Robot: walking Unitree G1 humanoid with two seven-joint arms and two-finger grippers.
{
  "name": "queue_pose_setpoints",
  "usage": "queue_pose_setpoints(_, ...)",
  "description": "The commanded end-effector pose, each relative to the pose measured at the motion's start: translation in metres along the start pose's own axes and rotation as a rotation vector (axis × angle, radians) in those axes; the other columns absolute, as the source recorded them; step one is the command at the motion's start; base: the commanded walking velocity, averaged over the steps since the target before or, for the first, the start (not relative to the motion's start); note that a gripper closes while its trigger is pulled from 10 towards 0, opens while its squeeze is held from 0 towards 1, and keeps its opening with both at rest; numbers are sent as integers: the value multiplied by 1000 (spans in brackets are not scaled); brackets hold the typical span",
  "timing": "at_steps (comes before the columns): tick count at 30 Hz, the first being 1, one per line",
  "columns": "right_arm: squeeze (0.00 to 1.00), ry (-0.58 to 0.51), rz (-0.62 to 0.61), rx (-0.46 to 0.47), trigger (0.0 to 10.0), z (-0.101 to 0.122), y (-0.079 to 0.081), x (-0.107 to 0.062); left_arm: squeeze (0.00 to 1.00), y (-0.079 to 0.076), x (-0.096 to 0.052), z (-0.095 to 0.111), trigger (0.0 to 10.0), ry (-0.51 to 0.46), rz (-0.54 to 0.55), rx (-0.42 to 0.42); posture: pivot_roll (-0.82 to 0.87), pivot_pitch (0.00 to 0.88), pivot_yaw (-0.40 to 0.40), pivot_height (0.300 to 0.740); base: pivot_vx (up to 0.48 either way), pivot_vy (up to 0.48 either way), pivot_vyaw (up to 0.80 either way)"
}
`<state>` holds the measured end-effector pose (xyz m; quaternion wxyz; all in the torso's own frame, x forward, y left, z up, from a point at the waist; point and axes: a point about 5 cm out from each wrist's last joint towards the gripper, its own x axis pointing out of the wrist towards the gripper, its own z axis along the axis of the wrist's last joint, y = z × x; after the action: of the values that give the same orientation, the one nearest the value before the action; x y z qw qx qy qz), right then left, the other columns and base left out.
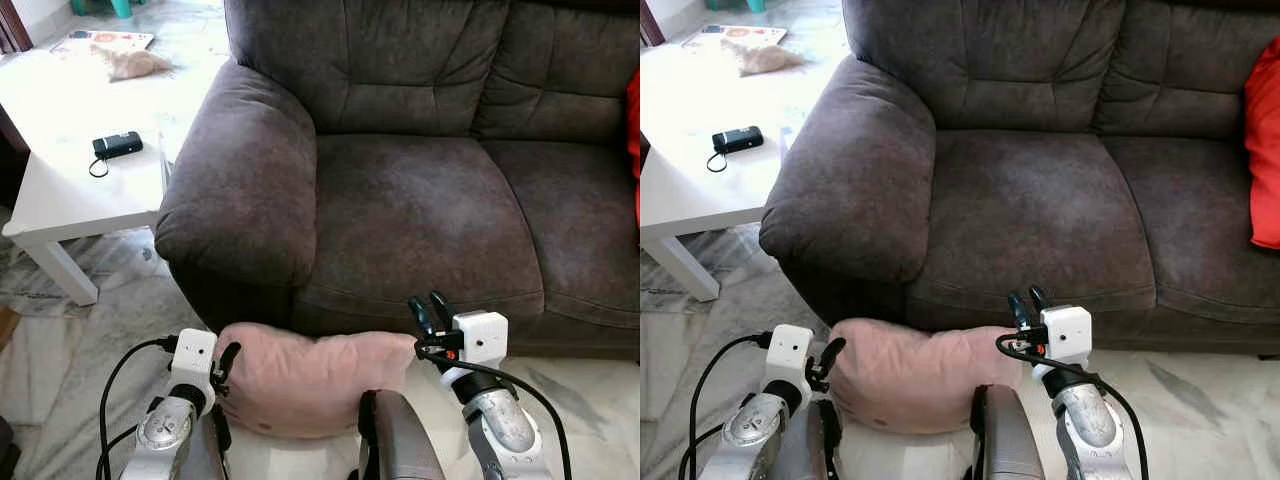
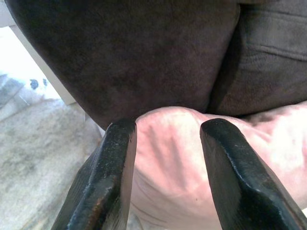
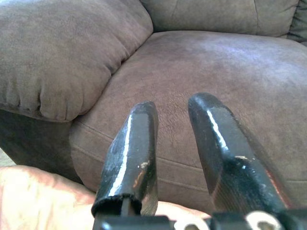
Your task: Move the pillow to the sofa from floor
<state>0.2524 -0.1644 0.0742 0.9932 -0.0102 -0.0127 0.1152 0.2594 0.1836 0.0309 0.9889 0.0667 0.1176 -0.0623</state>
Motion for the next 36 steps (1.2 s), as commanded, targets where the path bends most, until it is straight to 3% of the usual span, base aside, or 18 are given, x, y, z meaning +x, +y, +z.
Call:
queue_pose_setpoints(1, 0, -1, -21, 0, 10000, 0, -3, 0, 0, 0, -1, 0, 10000, -10, 12, -6, -11, 139, -70, 552, 0, 0, 0)
queue_pose_setpoints(5, 0, 16, -43, -2, 10000, -1, -5, 3, 0, 1, -1, -1, 10000, -13, 18, -7, -13, 139, -70, 552, 0, 0, 0)
queue_pose_setpoints(11, 0, -3, -19, -3, 10000, 1, -3, 2, 0, 1, -1, 0, 10000, -18, 22, -8, -14, 141, -71, 517, 0, 0, 0)
queue_pose_setpoints(21, 0, -2, -11, -2, 10000, 1, -2, 1, 0, 2, 2, -2, 10000, -1, 25, -43, -14, 143, -75, 517, 0, 0, 0)
queue_pose_setpoints(30, 0, -5, -4, -4, 10000, 3, -2, 1, 0, 2, 23, -10, 10000, 119, 14, -126, -37, 158, -78, 517, 0, 0, 0)
queue_pose_setpoints(36, 0, -11, -1, -9, 10000, 6, -3, 0, 0, 3, 34, -9, 10000, 160, -2, -102, -58, 181, -84, 517, 0, 0, 0)
